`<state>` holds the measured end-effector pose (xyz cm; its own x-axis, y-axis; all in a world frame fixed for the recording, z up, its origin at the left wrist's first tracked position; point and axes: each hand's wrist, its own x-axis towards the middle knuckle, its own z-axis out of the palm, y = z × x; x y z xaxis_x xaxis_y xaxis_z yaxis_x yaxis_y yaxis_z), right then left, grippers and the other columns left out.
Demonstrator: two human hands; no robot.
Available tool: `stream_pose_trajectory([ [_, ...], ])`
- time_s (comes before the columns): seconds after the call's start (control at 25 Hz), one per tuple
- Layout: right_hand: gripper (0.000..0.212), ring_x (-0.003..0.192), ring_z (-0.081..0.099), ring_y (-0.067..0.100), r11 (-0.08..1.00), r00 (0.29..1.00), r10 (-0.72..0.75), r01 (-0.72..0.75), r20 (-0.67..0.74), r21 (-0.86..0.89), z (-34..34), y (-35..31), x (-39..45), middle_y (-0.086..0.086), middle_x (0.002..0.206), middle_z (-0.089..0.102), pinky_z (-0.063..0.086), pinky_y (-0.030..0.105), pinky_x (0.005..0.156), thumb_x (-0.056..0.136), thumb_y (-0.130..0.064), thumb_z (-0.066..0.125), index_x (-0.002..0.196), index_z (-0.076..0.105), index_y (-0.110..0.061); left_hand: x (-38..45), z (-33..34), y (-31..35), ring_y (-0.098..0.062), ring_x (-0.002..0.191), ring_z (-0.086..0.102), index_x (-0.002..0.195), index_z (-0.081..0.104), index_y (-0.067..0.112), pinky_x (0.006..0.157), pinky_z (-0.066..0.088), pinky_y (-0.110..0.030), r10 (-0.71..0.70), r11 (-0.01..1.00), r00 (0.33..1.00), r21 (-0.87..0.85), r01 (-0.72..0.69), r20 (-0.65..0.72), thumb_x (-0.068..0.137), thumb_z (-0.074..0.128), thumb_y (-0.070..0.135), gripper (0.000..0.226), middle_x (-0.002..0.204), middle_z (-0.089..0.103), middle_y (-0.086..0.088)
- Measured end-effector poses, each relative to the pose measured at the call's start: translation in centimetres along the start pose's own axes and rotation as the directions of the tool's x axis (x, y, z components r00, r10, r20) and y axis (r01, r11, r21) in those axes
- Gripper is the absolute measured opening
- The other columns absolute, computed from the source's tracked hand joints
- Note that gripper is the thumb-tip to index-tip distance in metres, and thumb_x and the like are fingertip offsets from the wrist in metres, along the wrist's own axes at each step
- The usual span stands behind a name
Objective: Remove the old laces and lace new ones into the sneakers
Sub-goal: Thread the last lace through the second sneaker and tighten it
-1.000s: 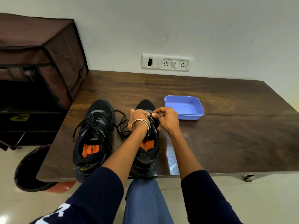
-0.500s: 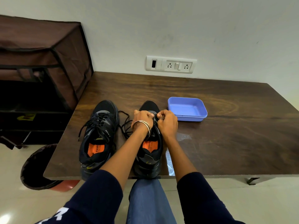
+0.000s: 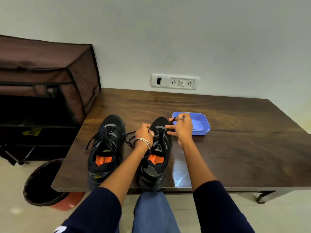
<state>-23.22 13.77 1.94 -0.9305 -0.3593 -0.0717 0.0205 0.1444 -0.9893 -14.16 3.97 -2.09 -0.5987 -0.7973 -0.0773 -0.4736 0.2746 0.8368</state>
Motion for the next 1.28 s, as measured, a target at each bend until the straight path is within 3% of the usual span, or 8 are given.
stream_pose_trajectory([
  [0.08,0.017,0.070,0.069,0.030,0.992,0.999,-0.049,0.049,-0.003,0.116,-0.5,-2.3,0.1,0.009,0.094,0.066,0.059,0.048,0.064,0.101,-0.009,0.025,0.094,0.039,-0.016,0.1,-0.4,0.1,-0.025,0.092,0.065,0.104,0.064,0.006,0.089,0.050,-0.034,-0.044,0.990,0.998,-0.134,0.039,-0.035,0.094,0.050,0.008,0.017,0.090,0.067,-0.007],
  [0.24,0.019,0.072,0.063,0.029,0.959,0.970,-0.230,0.212,0.078,0.186,-1.2,-5.8,0.5,0.013,0.091,0.062,0.059,0.052,0.070,0.102,-0.005,0.023,0.093,0.037,-0.014,0.5,-2.6,1.7,-0.014,0.058,0.056,0.090,0.068,0.004,0.070,0.055,-0.032,-0.019,0.927,0.996,-0.374,-0.016,-0.090,0.098,0.046,0.008,0.024,0.071,0.066,-0.004],
  [0.48,0.019,0.066,0.054,0.012,0.835,0.867,-0.496,0.491,-0.047,0.249,-0.4,-8.8,0.1,-0.002,0.068,0.063,0.042,0.023,0.068,0.103,-0.012,0.038,0.090,0.048,-0.022,-0.3,-6.0,4.7,0.000,0.057,0.058,0.093,0.070,0.024,0.059,0.047,-0.016,0.276,0.894,0.949,-0.321,-0.312,-0.153,0.098,0.051,0.026,0.019,0.062,0.065,0.006],
  [0.64,0.026,0.053,0.045,0.012,0.961,0.974,-0.219,0.205,0.057,0.185,-0.2,-4.6,-0.6,0.001,0.065,0.048,0.043,0.026,0.052,0.095,0.003,0.034,0.086,0.048,-0.017,-0.6,-4.9,2.5,-0.012,0.069,0.059,0.088,0.069,0.024,0.075,0.049,-0.023,0.255,0.967,0.962,-0.043,-0.252,0.099,0.078,0.077,0.030,0.015,0.065,0.059,0.008],
  [0.72,0.017,0.059,0.048,0.014,0.995,0.996,-0.052,0.057,0.072,-0.076,-0.4,-2.0,-0.4,0.001,0.072,0.053,0.040,0.028,0.052,0.096,-0.005,0.043,0.086,0.053,-0.015,-1.1,-3.5,1.3,-0.013,0.067,0.056,0.087,0.065,0.024,0.075,0.051,-0.028,0.143,0.984,0.964,0.071,-0.162,0.224,0.068,0.083,0.034,0.029,0.064,0.057,0.007],
  [0.88,0.030,0.083,0.059,0.030,0.823,0.993,0.058,0.010,0.101,-0.568,-0.8,2.6,0.0,0.014,0.082,0.067,0.041,0.033,0.067,0.089,-0.026,0.067,0.079,0.064,0.002,-2.3,-1.6,0.3,-0.015,0.070,0.060,0.098,0.063,0.018,0.071,0.049,-0.028,0.060,0.997,0.986,0.028,-0.065,0.157,0.068,0.083,0.031,0.038,0.071,0.065,0.000],
  [1.04,0.024,0.090,0.061,0.027,0.826,0.992,-0.003,0.074,0.127,-0.558,-0.6,3.3,-0.2,0.013,0.090,0.069,0.045,0.034,0.077,0.093,-0.019,0.062,0.089,0.068,0.004,-3.0,-0.8,-0.1,-0.015,0.073,0.058,0.103,0.063,0.017,0.071,0.046,-0.025,0.017,0.999,0.997,0.034,-0.019,0.072,0.076,0.074,0.027,0.031,0.068,0.059,0.007],
  [1.28,0.039,0.065,0.048,0.019,0.945,0.983,0.088,-0.032,0.159,-0.325,0.7,2.0,-0.7,0.009,0.074,0.059,0.037,0.033,0.061,0.101,-0.036,0.044,0.077,0.056,-0.008,-2.4,-1.8,0.1,-0.013,0.077,0.058,0.110,0.050,0.023,0.073,0.041,-0.025,0.093,0.993,0.994,-0.073,-0.089,0.056,0.081,0.073,0.027,0.037,0.075,0.061,0.005],
])
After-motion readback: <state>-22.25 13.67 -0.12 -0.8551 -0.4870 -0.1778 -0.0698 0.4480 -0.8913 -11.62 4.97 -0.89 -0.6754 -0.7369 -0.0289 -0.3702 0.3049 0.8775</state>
